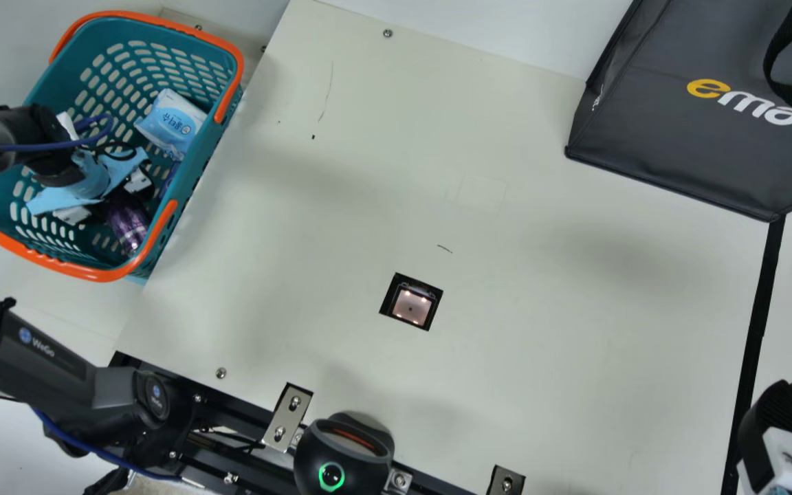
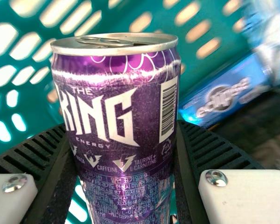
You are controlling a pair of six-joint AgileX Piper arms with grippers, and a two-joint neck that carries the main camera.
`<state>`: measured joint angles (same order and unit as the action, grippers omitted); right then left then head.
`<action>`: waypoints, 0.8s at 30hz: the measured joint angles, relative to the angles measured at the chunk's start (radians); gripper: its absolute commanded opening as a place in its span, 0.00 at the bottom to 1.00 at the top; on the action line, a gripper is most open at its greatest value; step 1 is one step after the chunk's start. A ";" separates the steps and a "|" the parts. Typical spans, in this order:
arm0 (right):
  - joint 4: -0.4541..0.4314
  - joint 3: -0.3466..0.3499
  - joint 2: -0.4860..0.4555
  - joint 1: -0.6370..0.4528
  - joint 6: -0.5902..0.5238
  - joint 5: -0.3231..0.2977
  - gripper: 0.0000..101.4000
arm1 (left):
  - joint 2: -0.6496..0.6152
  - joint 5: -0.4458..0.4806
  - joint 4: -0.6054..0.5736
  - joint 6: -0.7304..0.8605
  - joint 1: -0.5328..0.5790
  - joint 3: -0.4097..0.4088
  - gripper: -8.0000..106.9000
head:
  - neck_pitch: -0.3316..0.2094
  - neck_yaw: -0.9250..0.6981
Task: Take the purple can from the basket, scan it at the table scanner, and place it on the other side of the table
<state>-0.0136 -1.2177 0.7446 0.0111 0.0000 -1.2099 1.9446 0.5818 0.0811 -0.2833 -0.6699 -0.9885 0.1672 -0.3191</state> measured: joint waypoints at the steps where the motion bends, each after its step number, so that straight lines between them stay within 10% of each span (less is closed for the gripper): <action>1: 0.000 0.000 0.000 0.000 0.000 0.000 0.94 | -0.022 -0.010 0.008 -0.002 0.002 0.008 0.00 | 0.000 0.000; 24: 0.000 0.000 0.000 0.000 0.000 0.000 0.94 | -0.543 -0.097 0.334 -0.176 0.111 0.027 0.00 | 0.000 0.000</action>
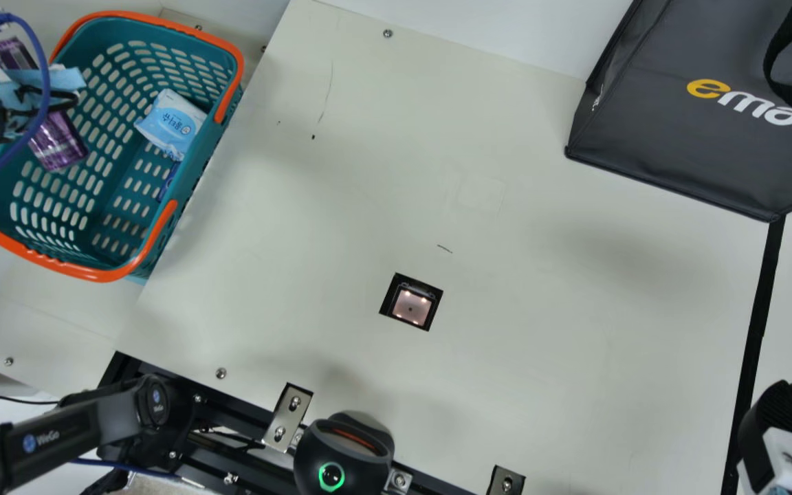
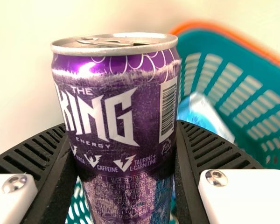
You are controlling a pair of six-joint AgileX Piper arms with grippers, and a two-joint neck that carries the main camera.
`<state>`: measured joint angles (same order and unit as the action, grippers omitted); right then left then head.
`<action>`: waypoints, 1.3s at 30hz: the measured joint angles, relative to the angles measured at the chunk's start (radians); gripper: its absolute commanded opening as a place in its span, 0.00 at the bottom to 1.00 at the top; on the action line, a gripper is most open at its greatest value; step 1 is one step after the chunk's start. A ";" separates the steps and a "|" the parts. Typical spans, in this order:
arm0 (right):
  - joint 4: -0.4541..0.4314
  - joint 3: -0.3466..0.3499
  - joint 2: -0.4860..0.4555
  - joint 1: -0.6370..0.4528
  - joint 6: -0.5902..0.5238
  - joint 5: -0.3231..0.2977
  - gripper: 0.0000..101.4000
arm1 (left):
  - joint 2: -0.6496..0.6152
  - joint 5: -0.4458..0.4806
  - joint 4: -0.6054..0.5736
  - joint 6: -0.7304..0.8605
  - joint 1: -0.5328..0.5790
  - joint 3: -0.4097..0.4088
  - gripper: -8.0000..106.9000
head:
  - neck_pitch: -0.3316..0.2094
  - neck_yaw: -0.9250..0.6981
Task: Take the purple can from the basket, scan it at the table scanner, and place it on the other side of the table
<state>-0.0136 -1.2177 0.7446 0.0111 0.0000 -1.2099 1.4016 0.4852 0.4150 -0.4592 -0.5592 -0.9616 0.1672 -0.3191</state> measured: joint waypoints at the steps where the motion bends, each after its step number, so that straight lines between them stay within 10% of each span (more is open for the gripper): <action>1: 0.000 0.000 0.000 0.000 0.000 0.000 0.94 | -0.023 0.000 0.014 -0.005 0.010 -0.005 0.00 | 0.000 0.000; 39: 0.000 0.000 0.000 0.000 0.000 0.000 0.94 | -0.301 0.055 -0.053 0.078 0.692 -0.174 0.00 | 0.000 0.000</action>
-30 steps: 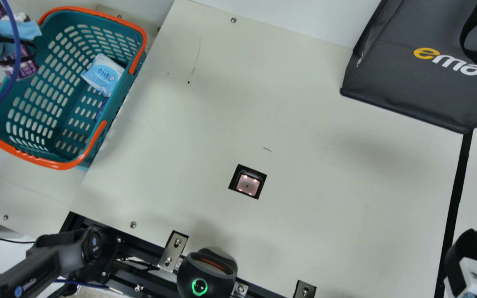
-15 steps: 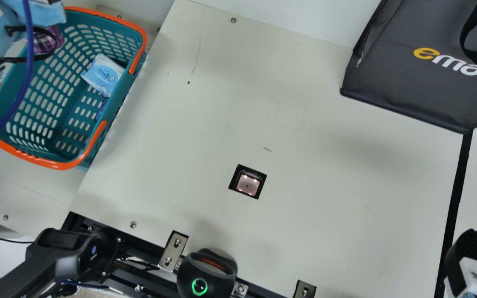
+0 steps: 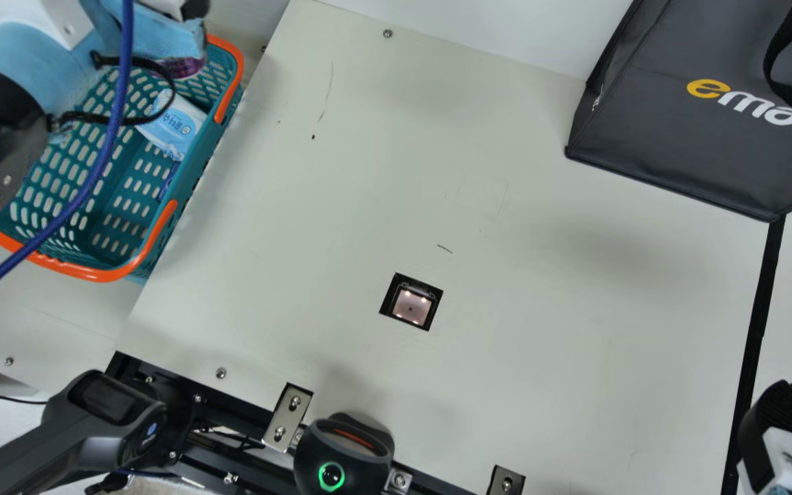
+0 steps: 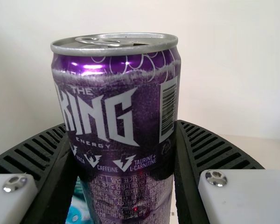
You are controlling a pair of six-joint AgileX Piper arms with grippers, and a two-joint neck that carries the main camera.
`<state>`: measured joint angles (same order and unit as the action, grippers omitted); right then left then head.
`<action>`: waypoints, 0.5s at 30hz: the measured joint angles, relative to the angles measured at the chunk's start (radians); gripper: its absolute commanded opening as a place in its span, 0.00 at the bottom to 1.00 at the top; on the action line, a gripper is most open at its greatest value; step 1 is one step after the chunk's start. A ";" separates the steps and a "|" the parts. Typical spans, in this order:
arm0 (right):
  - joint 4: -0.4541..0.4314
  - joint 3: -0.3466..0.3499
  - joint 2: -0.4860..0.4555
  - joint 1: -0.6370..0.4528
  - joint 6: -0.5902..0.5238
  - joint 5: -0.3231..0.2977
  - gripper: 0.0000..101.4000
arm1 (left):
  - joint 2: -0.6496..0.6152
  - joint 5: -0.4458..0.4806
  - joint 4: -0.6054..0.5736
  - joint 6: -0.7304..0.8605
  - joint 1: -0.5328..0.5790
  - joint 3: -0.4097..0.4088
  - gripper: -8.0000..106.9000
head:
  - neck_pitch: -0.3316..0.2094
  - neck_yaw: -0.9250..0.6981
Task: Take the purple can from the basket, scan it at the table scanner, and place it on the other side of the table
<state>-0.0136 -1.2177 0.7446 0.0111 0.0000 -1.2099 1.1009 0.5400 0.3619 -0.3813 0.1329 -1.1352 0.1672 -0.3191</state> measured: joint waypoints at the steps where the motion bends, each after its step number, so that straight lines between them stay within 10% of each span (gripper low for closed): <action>1: 0.000 0.000 0.000 0.000 0.000 0.000 0.94 | 0.000 -0.007 -0.009 0.007 0.013 0.000 0.00 | 0.000 0.000; 15: 0.000 0.000 0.000 0.000 0.000 0.000 0.94 | -0.013 -0.127 -0.156 0.101 0.050 0.113 0.00 | 0.000 0.000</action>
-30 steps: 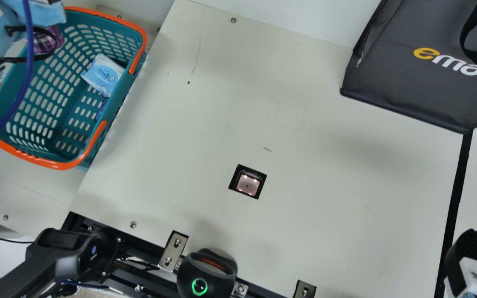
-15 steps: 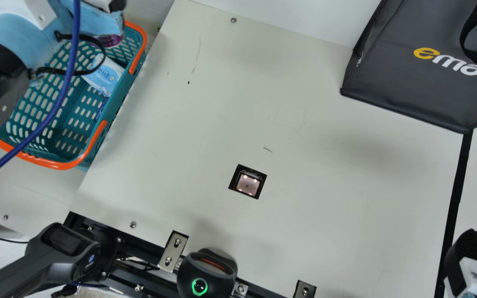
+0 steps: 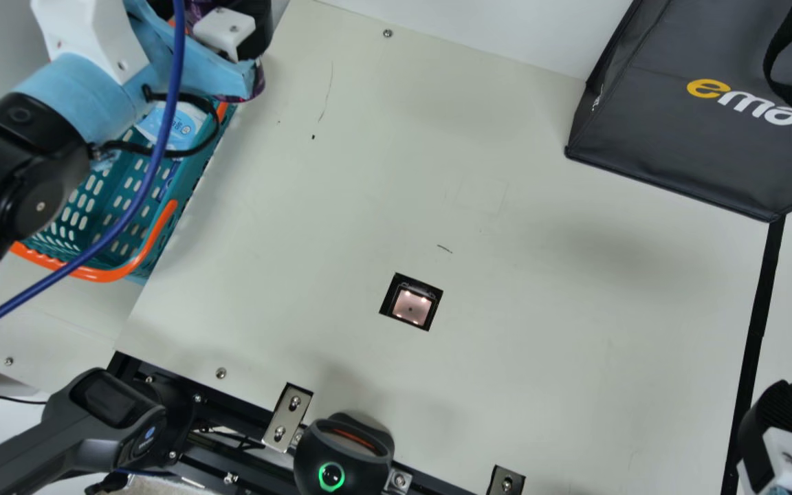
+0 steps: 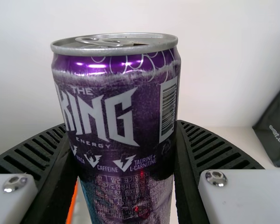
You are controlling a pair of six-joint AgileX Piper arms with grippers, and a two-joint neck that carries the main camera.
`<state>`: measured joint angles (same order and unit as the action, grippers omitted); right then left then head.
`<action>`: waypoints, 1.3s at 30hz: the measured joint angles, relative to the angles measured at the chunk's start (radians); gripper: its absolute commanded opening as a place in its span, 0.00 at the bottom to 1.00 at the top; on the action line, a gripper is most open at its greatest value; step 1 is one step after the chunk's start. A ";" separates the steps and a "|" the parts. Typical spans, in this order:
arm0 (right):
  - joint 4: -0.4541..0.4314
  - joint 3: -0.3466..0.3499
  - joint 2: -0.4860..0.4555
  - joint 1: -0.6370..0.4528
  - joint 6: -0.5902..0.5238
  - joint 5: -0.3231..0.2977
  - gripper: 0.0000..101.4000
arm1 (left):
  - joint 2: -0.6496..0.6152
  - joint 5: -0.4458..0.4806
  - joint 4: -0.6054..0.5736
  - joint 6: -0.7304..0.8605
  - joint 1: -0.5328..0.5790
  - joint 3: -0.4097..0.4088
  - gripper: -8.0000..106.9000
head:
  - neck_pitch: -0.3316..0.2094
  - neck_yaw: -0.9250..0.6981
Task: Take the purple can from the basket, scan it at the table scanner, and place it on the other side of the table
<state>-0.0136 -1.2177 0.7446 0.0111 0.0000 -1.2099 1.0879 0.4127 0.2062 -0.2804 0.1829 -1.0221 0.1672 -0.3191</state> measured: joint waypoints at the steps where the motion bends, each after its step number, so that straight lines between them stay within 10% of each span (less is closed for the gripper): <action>1: 0.000 0.000 0.000 0.000 0.000 0.000 0.94 | -0.002 -0.010 -0.009 0.007 -0.002 0.014 0.00 | 0.002 0.000; 23: 0.000 0.000 0.000 0.000 0.000 0.000 0.94 | -0.086 -0.130 0.008 -0.027 -0.015 0.310 0.00 | 0.002 0.000; 39: 0.000 0.000 0.000 0.000 0.000 0.000 0.94 | -0.086 -0.125 0.014 -0.033 -0.015 0.316 0.00 | 0.002 0.000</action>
<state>-0.0136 -1.2177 0.7446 0.0111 0.0000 -1.2099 1.0017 0.2873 0.2206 -0.3134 0.1679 -0.7056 0.1687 -0.3191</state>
